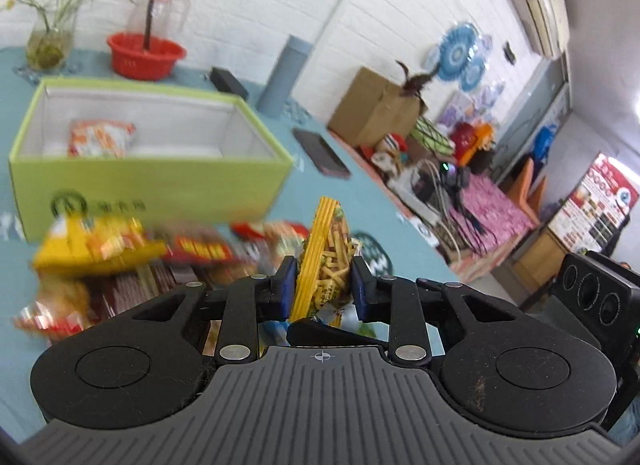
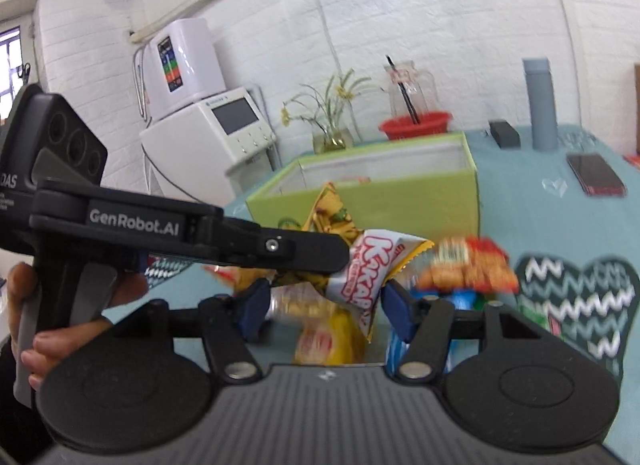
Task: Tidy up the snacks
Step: 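Drop the yellow striped bag into the green box with the left tool, then grasp the small green packet with the left tool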
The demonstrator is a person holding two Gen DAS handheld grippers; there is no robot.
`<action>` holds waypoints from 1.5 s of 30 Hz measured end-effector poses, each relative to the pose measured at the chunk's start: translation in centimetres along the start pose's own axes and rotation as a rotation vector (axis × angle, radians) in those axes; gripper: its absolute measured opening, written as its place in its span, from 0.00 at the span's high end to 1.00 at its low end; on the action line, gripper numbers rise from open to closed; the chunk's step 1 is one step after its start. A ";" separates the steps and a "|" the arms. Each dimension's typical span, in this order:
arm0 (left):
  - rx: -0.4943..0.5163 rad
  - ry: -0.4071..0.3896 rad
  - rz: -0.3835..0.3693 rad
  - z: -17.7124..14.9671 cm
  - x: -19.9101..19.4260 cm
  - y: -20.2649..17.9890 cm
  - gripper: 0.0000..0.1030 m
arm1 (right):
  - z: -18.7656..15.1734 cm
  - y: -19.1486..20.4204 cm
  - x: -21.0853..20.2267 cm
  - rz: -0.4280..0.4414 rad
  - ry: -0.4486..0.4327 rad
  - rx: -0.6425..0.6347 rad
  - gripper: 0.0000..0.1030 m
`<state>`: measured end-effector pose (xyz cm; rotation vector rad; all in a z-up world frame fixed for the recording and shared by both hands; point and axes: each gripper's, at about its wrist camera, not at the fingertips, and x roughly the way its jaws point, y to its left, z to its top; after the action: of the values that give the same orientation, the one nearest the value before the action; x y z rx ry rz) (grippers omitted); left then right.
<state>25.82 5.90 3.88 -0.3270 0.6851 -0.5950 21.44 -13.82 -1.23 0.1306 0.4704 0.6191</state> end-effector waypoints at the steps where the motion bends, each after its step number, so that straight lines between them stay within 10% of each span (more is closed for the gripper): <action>1: -0.001 -0.016 0.015 1.5 0.3 0.5 0.95 | 1.3 -0.1 1.1 0.004 -0.006 -0.022 0.39; 11: -0.084 -0.051 0.134 11.8 7.1 8.3 0.89 | 9.8 -3.1 14.1 -0.018 0.051 -0.091 0.34; 16: -0.091 -0.079 0.222 12.2 7.7 9.9 0.51 | 9.9 -4.2 14.9 -0.075 0.059 -0.108 0.23; 21: -0.045 -0.126 0.179 8.5 3.6 7.5 0.34 | 7.1 -4.2 7.7 -0.077 -0.020 -0.107 0.07; 30: -0.059 -0.040 0.094 -3.7 -1.8 2.0 0.36 | -3.5 -1.2 -2.8 -0.152 0.082 -0.103 0.02; 45: -0.216 0.170 0.004 -11.3 -1.0 0.0 0.48 | -9.4 1.8 -3.1 -0.188 0.162 -0.147 0.04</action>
<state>17.53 5.47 -3.92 -0.4794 0.9166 -0.5494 14.02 -14.39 -7.92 -0.1033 0.5849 0.4788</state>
